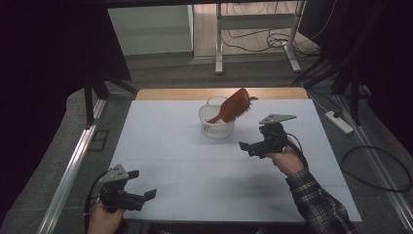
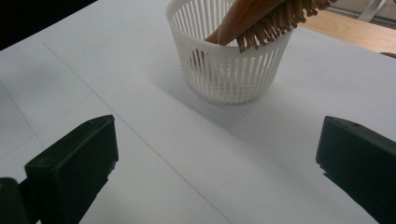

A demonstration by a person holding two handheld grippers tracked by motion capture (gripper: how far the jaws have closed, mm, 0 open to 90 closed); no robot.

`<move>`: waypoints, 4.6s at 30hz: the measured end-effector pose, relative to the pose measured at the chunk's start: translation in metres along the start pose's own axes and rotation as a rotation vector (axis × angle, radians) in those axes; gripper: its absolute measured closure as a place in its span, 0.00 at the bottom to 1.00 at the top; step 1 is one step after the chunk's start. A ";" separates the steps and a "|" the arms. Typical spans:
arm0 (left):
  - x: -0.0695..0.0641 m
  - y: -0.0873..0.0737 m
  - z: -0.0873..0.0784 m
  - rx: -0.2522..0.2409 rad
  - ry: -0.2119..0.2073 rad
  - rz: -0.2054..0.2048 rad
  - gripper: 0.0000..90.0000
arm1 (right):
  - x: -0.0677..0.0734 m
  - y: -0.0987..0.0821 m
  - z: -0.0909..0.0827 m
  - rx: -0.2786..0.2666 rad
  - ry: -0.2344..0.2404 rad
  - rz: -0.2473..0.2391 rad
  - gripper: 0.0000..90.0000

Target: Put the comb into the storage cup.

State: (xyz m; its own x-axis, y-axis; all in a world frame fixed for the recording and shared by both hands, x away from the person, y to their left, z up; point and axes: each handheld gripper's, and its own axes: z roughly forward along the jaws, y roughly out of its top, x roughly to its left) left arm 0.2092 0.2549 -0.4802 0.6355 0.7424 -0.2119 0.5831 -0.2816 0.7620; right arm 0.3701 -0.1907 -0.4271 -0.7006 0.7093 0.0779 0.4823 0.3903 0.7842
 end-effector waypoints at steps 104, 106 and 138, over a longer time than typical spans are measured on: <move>0.003 0.000 -0.001 -0.005 -0.005 -0.028 0.02 | -0.021 -0.098 -0.098 0.062 -0.119 0.077 0.00; 0.003 0.000 -0.001 -0.004 -0.005 -0.027 0.02 | -0.021 -0.100 -0.100 0.062 -0.123 0.082 0.00; 0.003 -0.001 -0.001 -0.008 -0.004 -0.030 0.02 | -0.018 -0.125 -0.126 0.066 -0.186 0.126 0.00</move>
State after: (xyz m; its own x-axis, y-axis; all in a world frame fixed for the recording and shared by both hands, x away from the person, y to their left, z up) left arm 0.2101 0.2575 -0.4807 0.6201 0.7478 -0.2372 0.5979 -0.2548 0.7600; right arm 0.2560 -0.3263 -0.4486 -0.5262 0.8487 0.0529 0.5975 0.3247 0.7332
